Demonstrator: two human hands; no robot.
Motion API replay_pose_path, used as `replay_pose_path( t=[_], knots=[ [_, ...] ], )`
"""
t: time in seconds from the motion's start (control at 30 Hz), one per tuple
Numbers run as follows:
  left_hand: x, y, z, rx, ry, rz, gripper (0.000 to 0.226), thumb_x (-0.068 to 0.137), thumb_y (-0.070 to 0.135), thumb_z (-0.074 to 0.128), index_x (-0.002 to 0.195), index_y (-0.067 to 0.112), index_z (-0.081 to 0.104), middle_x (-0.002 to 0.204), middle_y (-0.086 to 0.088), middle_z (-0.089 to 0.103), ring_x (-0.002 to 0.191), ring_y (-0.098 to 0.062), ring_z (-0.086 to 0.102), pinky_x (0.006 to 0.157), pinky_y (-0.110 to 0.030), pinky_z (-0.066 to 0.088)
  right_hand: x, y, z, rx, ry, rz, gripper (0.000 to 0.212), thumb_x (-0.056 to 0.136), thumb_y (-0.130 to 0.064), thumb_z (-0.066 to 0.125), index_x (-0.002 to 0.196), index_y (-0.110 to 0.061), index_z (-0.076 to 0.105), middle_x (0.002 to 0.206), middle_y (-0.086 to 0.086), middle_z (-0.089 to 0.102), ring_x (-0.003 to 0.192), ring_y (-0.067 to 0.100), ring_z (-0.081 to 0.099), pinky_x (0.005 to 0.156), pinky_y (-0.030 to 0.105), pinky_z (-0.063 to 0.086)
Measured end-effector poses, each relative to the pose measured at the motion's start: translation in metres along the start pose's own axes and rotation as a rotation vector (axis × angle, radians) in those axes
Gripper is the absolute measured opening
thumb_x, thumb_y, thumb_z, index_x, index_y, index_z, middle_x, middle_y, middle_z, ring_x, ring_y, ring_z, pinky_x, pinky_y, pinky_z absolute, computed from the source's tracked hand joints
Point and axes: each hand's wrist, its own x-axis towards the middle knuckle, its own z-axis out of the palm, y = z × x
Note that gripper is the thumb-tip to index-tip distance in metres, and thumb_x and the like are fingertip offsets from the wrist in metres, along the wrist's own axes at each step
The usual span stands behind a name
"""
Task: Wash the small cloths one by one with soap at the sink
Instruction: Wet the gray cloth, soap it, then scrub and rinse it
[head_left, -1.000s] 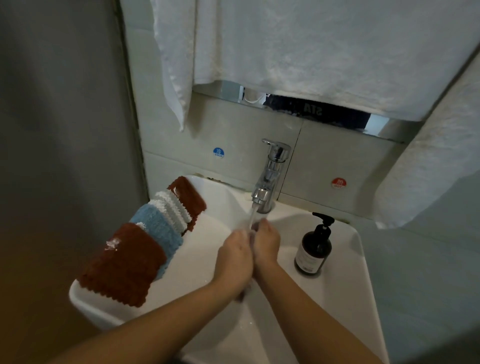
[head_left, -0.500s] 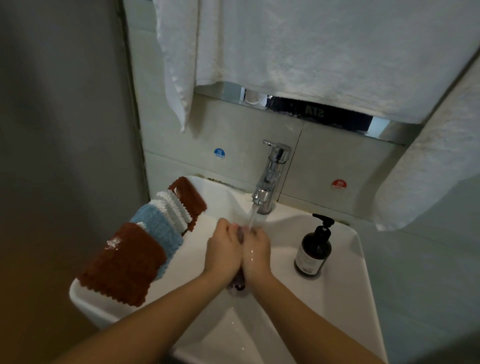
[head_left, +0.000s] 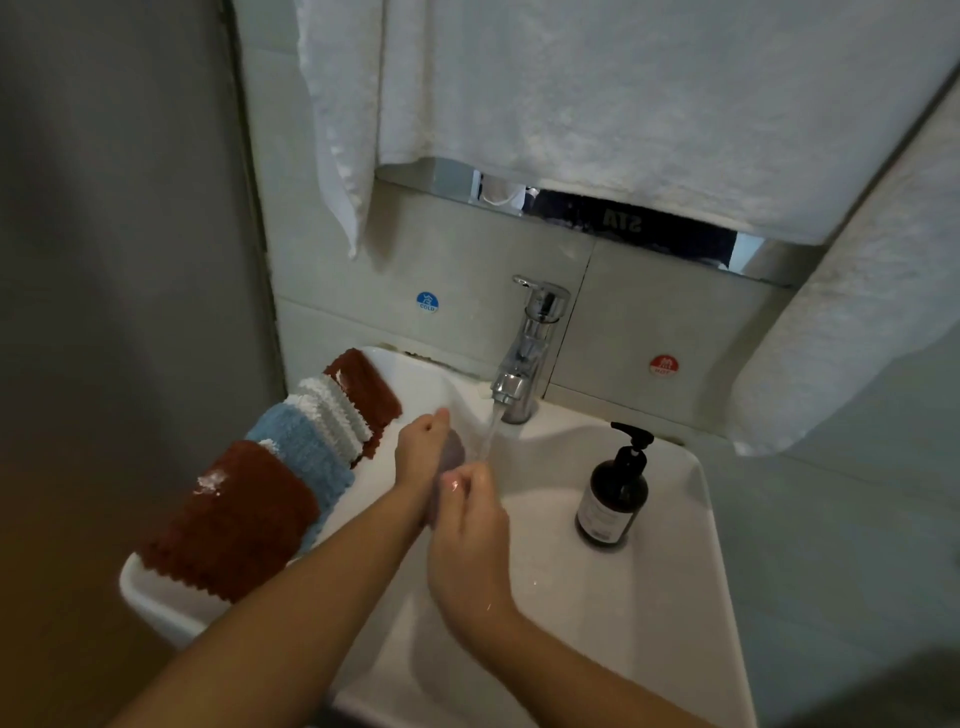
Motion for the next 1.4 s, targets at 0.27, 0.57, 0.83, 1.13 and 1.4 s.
replay_pose_path(
  t=[0.27,0.57,0.83,1.13,1.4],
  knots=[
    [-0.013,-0.002,0.027,-0.04,-0.15,-0.068,0.03,0.101,0.018,0.047,0.075,0.007,0.057,0.062,-0.002,0.062,0.064,-0.016,0.061,0.056,-0.014,0.047,0.046,0.016,-0.009,0.066,0.394,0.296,0.019,0.105,-0.025,0.035,0.09,-0.022,0.047,0.078,-0.005,0.059,0.074,0.018,0.059,0.066,0.035,0.046],
    [-0.014,-0.004,0.016,0.086,0.015,-0.037,0.049,0.101,0.039,0.041,0.069,0.008,0.062,0.087,-0.018,0.07,0.088,-0.034,0.065,0.089,-0.042,0.051,0.026,0.011,-0.005,-0.123,0.208,0.178,0.019,0.104,-0.029,0.038,0.092,-0.021,0.051,0.078,-0.007,0.057,0.074,0.013,0.056,0.065,0.03,0.042],
    [-0.013,-0.006,0.003,0.098,0.043,0.039,0.052,0.103,0.038,0.04,0.063,0.01,0.058,0.067,-0.009,0.063,0.073,-0.029,0.063,0.085,-0.045,0.053,-0.004,0.005,0.002,-0.228,0.005,0.074,0.016,0.104,-0.033,0.036,0.097,-0.026,0.049,0.081,-0.007,0.06,0.074,0.009,0.057,0.066,0.028,0.046],
    [-0.038,-0.001,0.014,0.003,-0.118,0.021,0.048,0.104,0.037,0.039,0.084,0.004,0.067,0.08,-0.014,0.071,0.083,-0.028,0.068,0.087,-0.045,0.055,0.047,0.017,-0.008,0.017,0.334,0.369,0.021,0.104,-0.027,0.037,0.096,-0.015,0.052,0.08,0.0,0.06,0.081,0.026,0.061,0.068,0.033,0.044],
    [-0.06,0.001,0.015,0.053,-0.19,0.058,0.035,0.104,0.038,0.038,0.09,0.018,0.063,0.084,-0.005,0.069,0.084,-0.017,0.067,0.077,-0.034,0.056,0.08,0.023,-0.023,0.106,0.343,0.396,0.024,0.104,-0.022,0.039,0.101,-0.006,0.056,0.084,0.004,0.059,0.081,0.023,0.058,0.07,0.027,0.038]
  ],
)
